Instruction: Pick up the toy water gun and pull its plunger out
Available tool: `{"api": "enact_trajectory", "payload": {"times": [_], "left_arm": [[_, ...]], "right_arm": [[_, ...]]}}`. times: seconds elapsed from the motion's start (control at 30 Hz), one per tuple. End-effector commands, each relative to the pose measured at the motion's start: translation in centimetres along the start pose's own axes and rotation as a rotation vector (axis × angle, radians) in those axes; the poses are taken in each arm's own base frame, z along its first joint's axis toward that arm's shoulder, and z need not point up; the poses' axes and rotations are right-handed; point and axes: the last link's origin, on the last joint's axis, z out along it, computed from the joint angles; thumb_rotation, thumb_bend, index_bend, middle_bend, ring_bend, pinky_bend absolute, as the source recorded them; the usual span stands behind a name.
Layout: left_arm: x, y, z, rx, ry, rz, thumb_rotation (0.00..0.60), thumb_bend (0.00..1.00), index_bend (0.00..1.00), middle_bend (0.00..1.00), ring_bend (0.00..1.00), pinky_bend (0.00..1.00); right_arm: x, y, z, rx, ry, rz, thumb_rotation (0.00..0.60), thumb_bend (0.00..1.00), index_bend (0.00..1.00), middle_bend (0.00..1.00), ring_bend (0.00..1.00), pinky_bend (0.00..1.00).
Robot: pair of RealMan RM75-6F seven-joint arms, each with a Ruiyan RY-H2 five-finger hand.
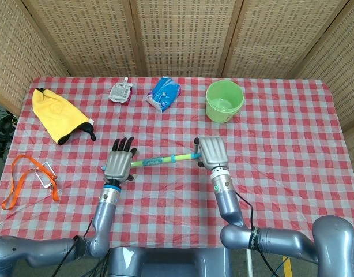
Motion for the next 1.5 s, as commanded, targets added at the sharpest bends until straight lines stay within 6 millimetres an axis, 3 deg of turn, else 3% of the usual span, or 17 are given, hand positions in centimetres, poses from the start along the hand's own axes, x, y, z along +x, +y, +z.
{"api": "enact_trajectory", "payload": {"times": [0.03,0.6,1.5], "left_arm": [[-0.3,0.1,0.2,0.004,-0.010,0.000,0.600,0.08,0.38,0.00,0.00,0.00],[-1.1,0.0,0.7,0.021,-0.006,-0.001,0.600,0.47,0.50,0.00,0.00,0.00],[0.6,-1.8,-0.1,0.039,0.067,0.002,0.600,0.51,0.53,0.00,0.00,0.00]], "right_arm": [[0.0,0.0,0.0,0.000,0.000,0.001,0.600,0.54,0.80,1.00,0.98,0.74],[0.0,0.4,0.1,-0.006,0.003,-0.013,0.600,0.54,0.80,1.00,0.98,0.74],[0.8,1.2,0.6,-0.032,0.047,-0.006,0.600,0.54,0.80,1.00,0.98,0.74]]}}
